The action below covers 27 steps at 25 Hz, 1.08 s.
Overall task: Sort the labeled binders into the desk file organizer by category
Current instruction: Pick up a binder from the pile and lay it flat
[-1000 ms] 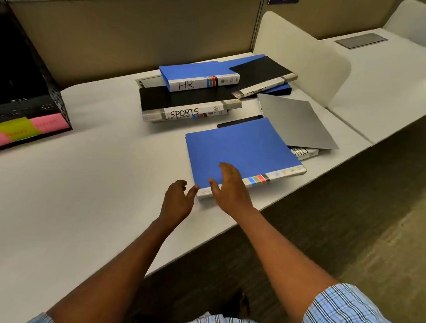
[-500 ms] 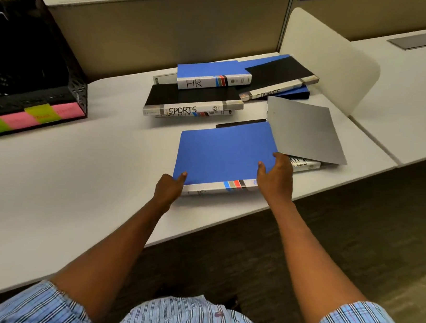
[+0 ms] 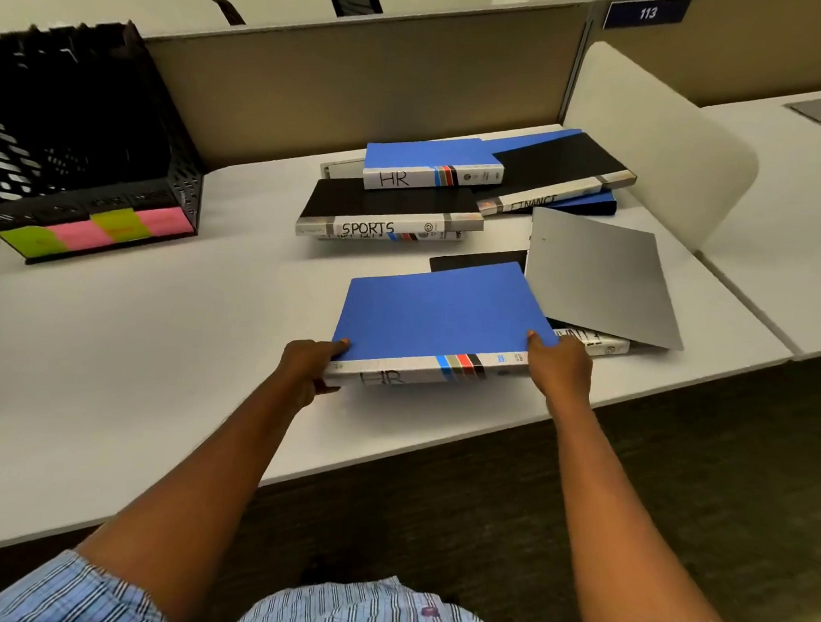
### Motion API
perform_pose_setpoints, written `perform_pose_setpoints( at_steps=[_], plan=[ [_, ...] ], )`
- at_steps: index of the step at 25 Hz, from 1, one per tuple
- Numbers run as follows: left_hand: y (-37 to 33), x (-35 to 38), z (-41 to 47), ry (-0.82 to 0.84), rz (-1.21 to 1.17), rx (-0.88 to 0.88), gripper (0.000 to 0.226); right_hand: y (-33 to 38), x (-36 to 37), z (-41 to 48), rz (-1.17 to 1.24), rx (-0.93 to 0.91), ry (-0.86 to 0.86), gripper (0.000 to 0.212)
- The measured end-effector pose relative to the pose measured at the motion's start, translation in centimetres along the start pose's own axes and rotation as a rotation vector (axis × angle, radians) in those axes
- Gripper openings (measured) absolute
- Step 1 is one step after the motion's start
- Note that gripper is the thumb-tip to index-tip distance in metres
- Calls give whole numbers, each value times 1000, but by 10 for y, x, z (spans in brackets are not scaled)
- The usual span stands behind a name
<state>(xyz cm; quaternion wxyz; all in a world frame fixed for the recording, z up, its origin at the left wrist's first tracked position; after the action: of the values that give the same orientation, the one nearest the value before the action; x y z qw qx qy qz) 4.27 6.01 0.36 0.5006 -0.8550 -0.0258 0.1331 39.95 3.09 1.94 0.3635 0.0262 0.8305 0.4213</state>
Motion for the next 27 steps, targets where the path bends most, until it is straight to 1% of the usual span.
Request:
perform_pose_setpoints(
  at_steps=[2, 6, 11, 13, 17, 21, 23, 25, 27],
  plan=[
    [-10, -11, -6, -13, -76, 5, 26, 12, -5, -1, 53, -14, -22, 44],
    [-31, -30, -25, -17, -187, 11, 18, 38, -12, -11, 50, -103, -53, 40],
    [-60, -56, -52, 7, -326, -4, 18, 71, -21, -36, 144, -183, -82, 41],
    [-74, -70, -59, 13, -360, 12, 22, 85, -25, -47, 145, -233, -74, 37],
    [-91, -106, -66, -21, -409, 67, 25, 108, -13, -75, 60, -268, 54, 45],
    [-90, -154, -63, -67, -405, 88, 15, 122, 15, -111, 44, -251, 139, 50],
    [-85, -184, -57, -73, -410, 87, 14, 130, 37, -133, 49, -234, 187, 54],
    [-79, -221, -50, -79, -422, 84, 14, 134, 64, -156, 104, -154, 271, 55],
    [-76, -258, -44, -85, -431, 87, 13, 132, 90, -178, 238, -7, 424, 56]
  ],
)
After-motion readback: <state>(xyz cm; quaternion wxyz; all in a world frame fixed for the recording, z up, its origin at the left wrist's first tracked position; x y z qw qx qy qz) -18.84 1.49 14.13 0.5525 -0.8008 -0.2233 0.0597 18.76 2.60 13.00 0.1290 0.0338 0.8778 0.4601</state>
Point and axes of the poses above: each hand's wrist, its own z-axis towards the middle knuckle, its own x-axis out of the palm, y = z × x, the point moved 7 cm from there along z, towards the middle knuckle, and after that the axes turned 10 degrees about x, right-handed, at the moved point
